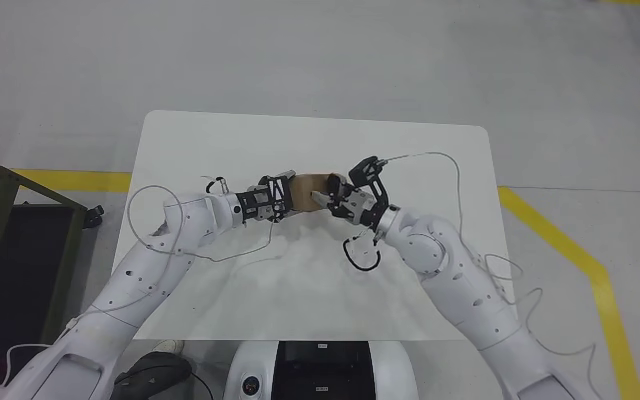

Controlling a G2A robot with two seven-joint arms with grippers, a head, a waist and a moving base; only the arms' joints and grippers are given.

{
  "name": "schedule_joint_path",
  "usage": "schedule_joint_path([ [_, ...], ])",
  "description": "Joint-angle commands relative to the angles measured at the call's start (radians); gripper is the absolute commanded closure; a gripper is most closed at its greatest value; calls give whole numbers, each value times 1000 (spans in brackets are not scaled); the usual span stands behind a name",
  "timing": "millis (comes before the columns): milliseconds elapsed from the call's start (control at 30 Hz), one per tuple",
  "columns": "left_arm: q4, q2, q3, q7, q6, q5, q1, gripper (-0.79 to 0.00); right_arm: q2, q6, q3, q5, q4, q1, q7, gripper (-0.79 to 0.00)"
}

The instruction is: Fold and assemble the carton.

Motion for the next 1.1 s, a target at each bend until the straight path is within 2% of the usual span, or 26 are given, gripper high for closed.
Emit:
schedule_joint_path([
  [0,4,-1,-1,-2,2,0,0,-212,1,6,4,-14,-16,-5,5,-523],
  [33,5,-1,-1,-3,3,1,0,-212,2,13,4,-23,-24,-8,8,-557],
  [67,6,-2,-1,-4,4,2,-1,-212,2,20,4,-31,-34,-10,13,-650],
  [133,7,-3,0,-4,5,2,-1,-212,3,37,5,-50,-47,-14,25,-643],
  [200,7,-4,-1,-5,5,3,-1,-209,3,51,7,-56,-56,-18,32,-523],
  [300,6,-4,-3,-1,6,4,1,-206,3,59,9,-59,-56,-19,37,-406],
  [367,6,-4,-5,0,6,3,2,-206,2,61,9,-57,-57,-20,39,-382],
  [533,5,-5,-11,0,6,4,6,-209,1,65,12,-62,-69,-25,41,-332],
  [1067,21,-3,-34,27,-10,16,5,-222,-10,123,-14,-105,-90,-13,63,-332],
])
